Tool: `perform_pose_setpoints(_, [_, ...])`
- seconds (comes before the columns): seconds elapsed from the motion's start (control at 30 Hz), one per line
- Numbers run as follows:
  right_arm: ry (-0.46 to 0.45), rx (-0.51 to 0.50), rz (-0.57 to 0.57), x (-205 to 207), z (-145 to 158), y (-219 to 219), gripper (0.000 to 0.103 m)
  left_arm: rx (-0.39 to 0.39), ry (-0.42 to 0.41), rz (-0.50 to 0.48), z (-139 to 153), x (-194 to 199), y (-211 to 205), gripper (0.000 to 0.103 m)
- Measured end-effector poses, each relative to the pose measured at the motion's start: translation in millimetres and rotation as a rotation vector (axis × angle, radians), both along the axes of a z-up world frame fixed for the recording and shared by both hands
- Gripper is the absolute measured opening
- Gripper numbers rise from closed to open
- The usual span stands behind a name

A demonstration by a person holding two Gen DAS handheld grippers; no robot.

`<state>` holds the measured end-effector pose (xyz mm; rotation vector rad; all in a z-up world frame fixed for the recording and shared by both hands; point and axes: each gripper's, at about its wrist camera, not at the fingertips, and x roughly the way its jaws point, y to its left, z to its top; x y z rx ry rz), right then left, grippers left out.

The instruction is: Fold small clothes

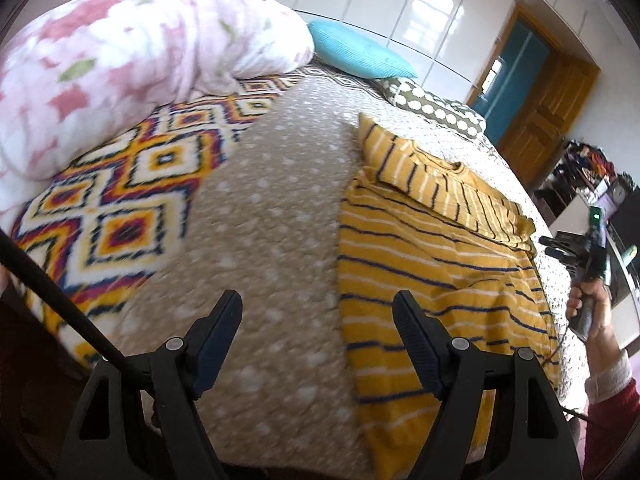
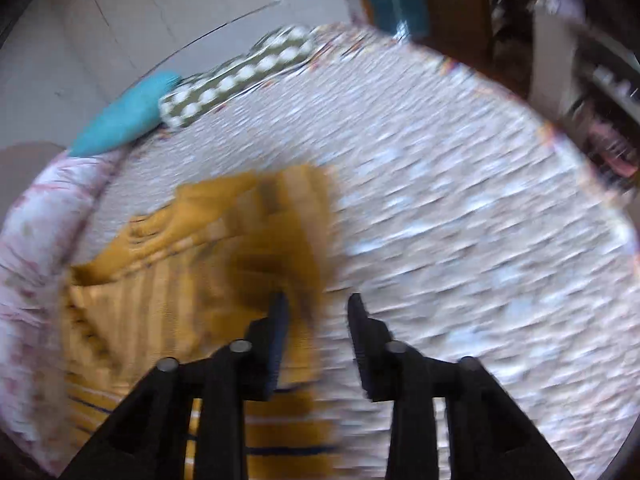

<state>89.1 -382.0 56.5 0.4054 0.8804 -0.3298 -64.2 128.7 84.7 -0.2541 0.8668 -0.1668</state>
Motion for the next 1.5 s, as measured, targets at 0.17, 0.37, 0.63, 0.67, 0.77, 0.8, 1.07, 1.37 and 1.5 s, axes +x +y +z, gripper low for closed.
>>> perform_pose_setpoints(0.17, [-0.118, 0.067, 0.081, -14.2, 28.2, 2.8, 0.032, 0.007, -0.021, -0.063, 9.8, 57.3, -40.0, 0.078])
perform_pose_setpoints(0.37, [-0.077, 0.146, 0.283, 33.6, 9.8, 50.6, 0.032, -0.007, 0.029, -0.118, -1.4, 178.5, -94.2, 0.079])
perform_pose_setpoints(0.63, [0.011, 0.080, 0.131, 50.0, -31.5, 27.5, 0.026, 0.171, 0.169, -0.094, -65.6, 266.8, -123.4, 0.087])
perform_pose_setpoints(0.67, [0.016, 0.065, 0.119, 48.5, -29.7, 24.8, 0.026, 0.184, 0.177, -0.098, -62.8, 267.0, -124.3, 0.087])
perform_pose_setpoints(0.77, [0.044, -0.006, 0.070, 37.1, -17.6, 16.4, 0.040, 0.207, 0.160, -0.115, -45.1, 254.8, -119.6, 0.085])
perform_pose_setpoints(0.8, [0.027, 0.026, 0.078, 27.0, -10.8, 8.4, 0.040, 0.202, 0.146, -0.121, -36.5, 245.0, -114.3, 0.085])
perform_pose_setpoints(1.07, [0.013, 0.316, 0.172, -92.8, 2.4, -38.6, 0.051, -0.028, 0.181, -0.139, -14.0, 146.6, -28.5, 0.085])
perform_pose_setpoints(1.37, [-0.044, 0.532, 0.307, -202.5, -45.4, 23.6, 0.052, -0.369, 0.277, -0.159, -62.0, 53.8, -15.6, 0.055])
perform_pose_setpoints(1.5, [-0.084, 0.668, 0.355, -203.1, -56.7, 56.9, 0.053, -0.508, 0.259, -0.157, -63.7, 24.3, -13.7, 0.046])
